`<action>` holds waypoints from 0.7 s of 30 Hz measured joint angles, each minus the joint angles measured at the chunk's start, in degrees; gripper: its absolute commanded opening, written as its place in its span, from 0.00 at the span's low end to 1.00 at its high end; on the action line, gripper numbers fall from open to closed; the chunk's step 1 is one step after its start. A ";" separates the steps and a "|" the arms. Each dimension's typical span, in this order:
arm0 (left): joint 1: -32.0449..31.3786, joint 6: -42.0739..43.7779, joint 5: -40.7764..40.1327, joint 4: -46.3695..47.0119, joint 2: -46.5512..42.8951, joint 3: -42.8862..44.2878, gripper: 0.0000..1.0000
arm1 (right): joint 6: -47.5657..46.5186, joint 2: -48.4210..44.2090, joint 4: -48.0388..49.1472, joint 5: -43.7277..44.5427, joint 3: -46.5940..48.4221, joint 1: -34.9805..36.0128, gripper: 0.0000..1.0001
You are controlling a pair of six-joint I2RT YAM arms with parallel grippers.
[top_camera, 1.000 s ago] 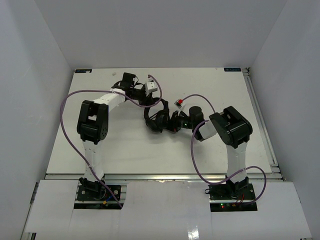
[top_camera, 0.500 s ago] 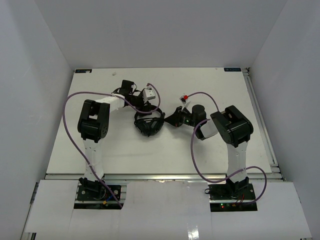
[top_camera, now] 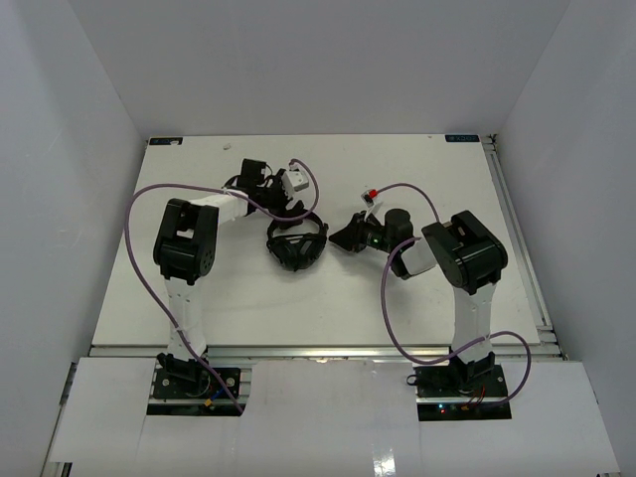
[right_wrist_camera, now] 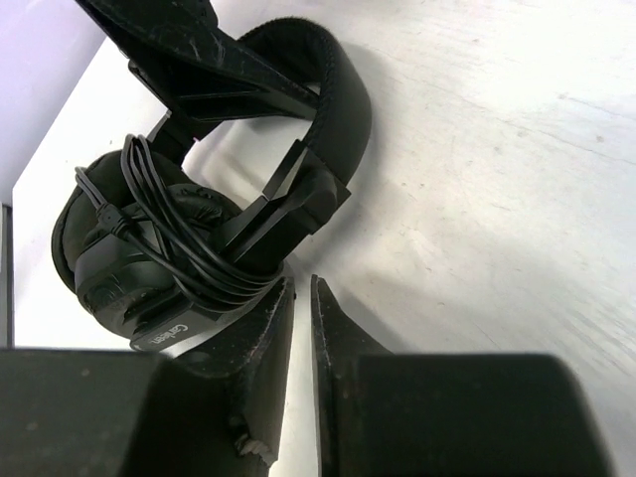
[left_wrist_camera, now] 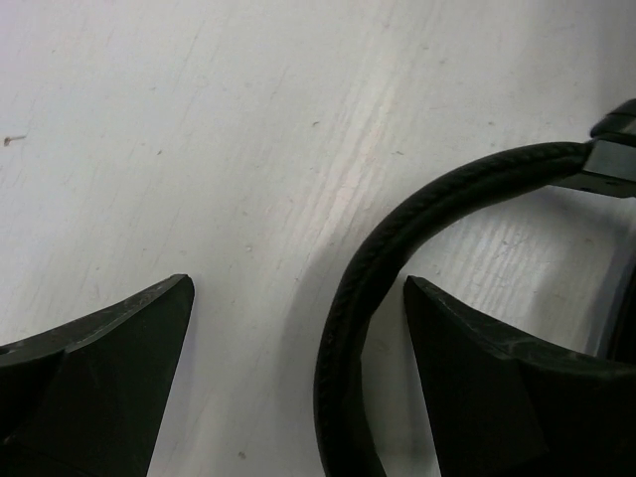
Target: Wrap the headphones
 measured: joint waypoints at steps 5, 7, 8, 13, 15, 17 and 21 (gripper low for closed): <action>1.00 -7.54 -0.97 0.48 -0.01 1.71 0.98 | -0.18 -4.04 -2.87 1.64 -2.26 -0.85 0.63; 1.71 -11.21 -1.17 0.47 -0.10 3.21 0.98 | -0.41 -6.32 -5.68 2.91 -2.56 -0.95 0.80; 2.03 -13.27 -1.46 0.61 -0.22 3.89 0.98 | -0.65 -7.87 -7.50 3.64 -2.81 -0.97 0.88; 3.09 -26.08 -5.72 1.16 -3.54 6.11 0.98 | -2.45 -17.94 -20.51 8.62 -2.68 -0.73 0.90; 3.30 -32.19 -8.82 1.20 -5.96 6.85 0.98 | -3.24 -22.49 -28.22 11.52 -1.29 -0.31 0.90; 3.42 -37.87 -11.44 1.47 -9.20 7.09 0.98 | -3.78 -26.81 -37.32 14.45 2.10 0.08 0.90; 3.57 -44.97 -13.06 2.96 -13.99 8.43 0.98 | -4.83 -35.30 -49.64 18.54 8.10 0.70 0.90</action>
